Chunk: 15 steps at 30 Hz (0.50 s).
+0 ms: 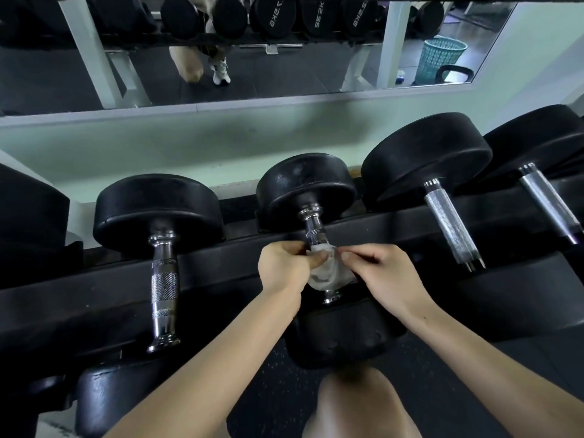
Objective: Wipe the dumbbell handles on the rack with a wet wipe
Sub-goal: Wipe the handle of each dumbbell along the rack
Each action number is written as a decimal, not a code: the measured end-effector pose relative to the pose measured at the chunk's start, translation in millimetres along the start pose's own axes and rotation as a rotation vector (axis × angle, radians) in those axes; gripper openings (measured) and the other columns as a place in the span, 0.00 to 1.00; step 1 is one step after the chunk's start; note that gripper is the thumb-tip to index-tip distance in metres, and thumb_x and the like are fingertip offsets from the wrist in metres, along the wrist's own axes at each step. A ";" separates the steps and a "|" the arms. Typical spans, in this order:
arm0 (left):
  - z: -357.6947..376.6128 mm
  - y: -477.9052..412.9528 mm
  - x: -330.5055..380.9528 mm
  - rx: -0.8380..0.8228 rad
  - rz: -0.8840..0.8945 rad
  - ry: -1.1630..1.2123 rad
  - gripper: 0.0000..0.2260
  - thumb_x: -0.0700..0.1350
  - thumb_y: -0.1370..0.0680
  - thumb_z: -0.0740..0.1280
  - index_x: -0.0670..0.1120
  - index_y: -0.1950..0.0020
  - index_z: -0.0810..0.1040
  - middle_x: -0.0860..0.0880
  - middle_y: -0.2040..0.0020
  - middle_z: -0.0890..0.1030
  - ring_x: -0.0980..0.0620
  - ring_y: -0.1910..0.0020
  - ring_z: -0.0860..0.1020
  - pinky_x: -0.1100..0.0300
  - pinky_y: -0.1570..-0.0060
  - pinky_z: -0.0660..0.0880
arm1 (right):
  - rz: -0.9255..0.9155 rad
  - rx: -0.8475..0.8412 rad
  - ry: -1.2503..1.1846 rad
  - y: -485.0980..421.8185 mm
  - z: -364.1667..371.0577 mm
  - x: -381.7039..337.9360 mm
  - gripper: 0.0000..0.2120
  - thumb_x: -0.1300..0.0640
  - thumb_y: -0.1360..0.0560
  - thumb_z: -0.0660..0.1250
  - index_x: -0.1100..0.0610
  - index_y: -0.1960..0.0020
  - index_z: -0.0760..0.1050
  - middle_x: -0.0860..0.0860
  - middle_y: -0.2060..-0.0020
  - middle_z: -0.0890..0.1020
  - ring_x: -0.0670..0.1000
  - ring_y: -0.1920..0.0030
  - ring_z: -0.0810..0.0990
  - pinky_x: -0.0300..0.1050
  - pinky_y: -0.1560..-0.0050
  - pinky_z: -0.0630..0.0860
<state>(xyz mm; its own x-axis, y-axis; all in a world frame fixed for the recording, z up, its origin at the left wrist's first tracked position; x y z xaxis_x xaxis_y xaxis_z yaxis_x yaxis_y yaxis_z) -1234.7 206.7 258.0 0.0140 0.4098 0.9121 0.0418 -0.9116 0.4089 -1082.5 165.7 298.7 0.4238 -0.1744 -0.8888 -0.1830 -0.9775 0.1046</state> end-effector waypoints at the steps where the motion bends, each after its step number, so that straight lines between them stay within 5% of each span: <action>1: -0.7 -0.6 0.1 0.023 0.000 0.026 0.12 0.36 0.36 0.79 0.43 0.56 0.81 0.54 0.63 0.82 0.54 0.59 0.80 0.63 0.55 0.76 | -0.006 0.011 0.010 -0.5 -1.0 0.3 0.11 0.59 0.24 0.66 0.43 0.56 0.82 0.37 0.60 0.84 0.34 0.55 0.81 0.24 0.57 0.72; 4: -2.4 -2.3 -0.8 0.070 0.006 0.052 0.20 0.36 0.38 0.79 0.43 0.50 0.78 0.51 0.55 0.81 0.54 0.54 0.79 0.66 0.55 0.73 | -0.009 0.052 0.053 -1.1 -4.2 0.4 0.10 0.59 0.24 0.66 0.45 0.56 0.83 0.38 0.62 0.84 0.33 0.57 0.80 0.23 0.59 0.72; 12: 3.0 -15.5 -4.6 0.030 -0.051 0.012 0.18 0.39 0.35 0.79 0.42 0.50 0.76 0.49 0.56 0.78 0.56 0.62 0.73 0.65 0.69 0.66 | 0.014 0.083 0.061 -5.3 -5.7 6.3 0.06 0.58 0.25 0.67 0.51 0.55 0.83 0.42 0.63 0.84 0.39 0.59 0.81 0.35 0.54 0.76; 15: 0.2 -19.2 -16.0 0.031 -0.147 0.041 0.18 0.40 0.36 0.80 0.39 0.52 0.77 0.47 0.58 0.80 0.51 0.61 0.78 0.61 0.65 0.71 | -0.027 0.056 0.107 -4.1 0.0 0.9 0.06 0.59 0.26 0.69 0.52 0.53 0.84 0.42 0.62 0.84 0.39 0.58 0.81 0.34 0.53 0.76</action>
<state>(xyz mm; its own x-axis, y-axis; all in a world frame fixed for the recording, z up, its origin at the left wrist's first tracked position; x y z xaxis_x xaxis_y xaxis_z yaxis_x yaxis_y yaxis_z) -1235.6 217.7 235.5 -0.0351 0.5364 0.8432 0.0711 -0.8403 0.5375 -1081.4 169.6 297.4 0.5213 -0.1632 -0.8376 -0.2187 -0.9743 0.0538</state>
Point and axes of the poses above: each hand's wrist, its own y-axis away from the middle knuckle, its own z-axis out of the palm, x = y × z, the point moved 7 cm from there along -y, towards the middle knuckle
